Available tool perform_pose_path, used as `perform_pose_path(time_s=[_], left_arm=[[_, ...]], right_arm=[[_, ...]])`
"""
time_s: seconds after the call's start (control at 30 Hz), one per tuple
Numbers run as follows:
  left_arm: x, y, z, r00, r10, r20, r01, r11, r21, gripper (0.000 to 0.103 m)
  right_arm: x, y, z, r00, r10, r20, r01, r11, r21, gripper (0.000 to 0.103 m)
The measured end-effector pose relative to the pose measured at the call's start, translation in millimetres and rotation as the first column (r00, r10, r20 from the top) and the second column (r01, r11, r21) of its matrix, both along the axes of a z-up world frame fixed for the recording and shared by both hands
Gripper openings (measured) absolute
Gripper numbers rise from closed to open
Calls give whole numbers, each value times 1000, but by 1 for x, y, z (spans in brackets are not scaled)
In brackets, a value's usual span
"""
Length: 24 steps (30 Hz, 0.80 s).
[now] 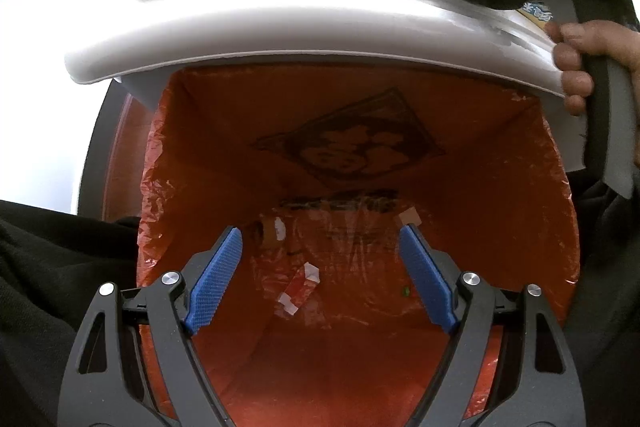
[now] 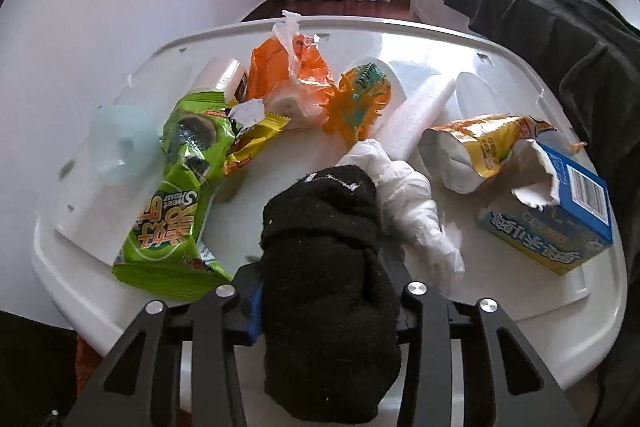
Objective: Collect trash
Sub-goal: 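Grasp the black sock with the right gripper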
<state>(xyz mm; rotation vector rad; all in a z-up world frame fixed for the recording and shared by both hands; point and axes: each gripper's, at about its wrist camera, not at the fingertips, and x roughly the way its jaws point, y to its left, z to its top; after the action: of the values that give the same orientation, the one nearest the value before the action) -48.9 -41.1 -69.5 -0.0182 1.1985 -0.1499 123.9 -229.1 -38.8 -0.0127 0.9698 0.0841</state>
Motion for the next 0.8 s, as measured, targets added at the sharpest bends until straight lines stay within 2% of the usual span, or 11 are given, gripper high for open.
perform_pose_path(time_s=[0.17,0.23,0.37,0.43,0.5,0.6,0.7,0.8], left_arm=[[-1,4,6,999,13,32,-12,999,-39,79],[-2,6,9,999,17,45,-14,998,-57,79],[-3,9,21,996,17,93,-6,994,-114,79],[-2,7,35,991,20,133,-3,992,-129,79],[3,3,51,985,11,174,11,992,-126,79],[34,-15,73,975,-37,218,56,995,-83,83],[74,-29,84,967,-47,250,73,993,-96,84],[114,-37,80,974,-41,224,70,990,-122,84]], right_arm=[[-37,-19,43,999,23,26,-26,994,109,40],[-63,-31,59,997,34,62,-42,992,120,41],[-108,-50,50,991,17,134,-18,1000,7,41],[-110,-60,41,995,-28,95,24,999,39,41],[-106,-71,40,995,-56,85,45,991,129,41],[-105,-78,42,991,-92,100,78,988,133,41],[-105,-92,42,987,-137,87,117,970,211,41],[-102,-103,44,980,-179,83,154,958,240,41]])
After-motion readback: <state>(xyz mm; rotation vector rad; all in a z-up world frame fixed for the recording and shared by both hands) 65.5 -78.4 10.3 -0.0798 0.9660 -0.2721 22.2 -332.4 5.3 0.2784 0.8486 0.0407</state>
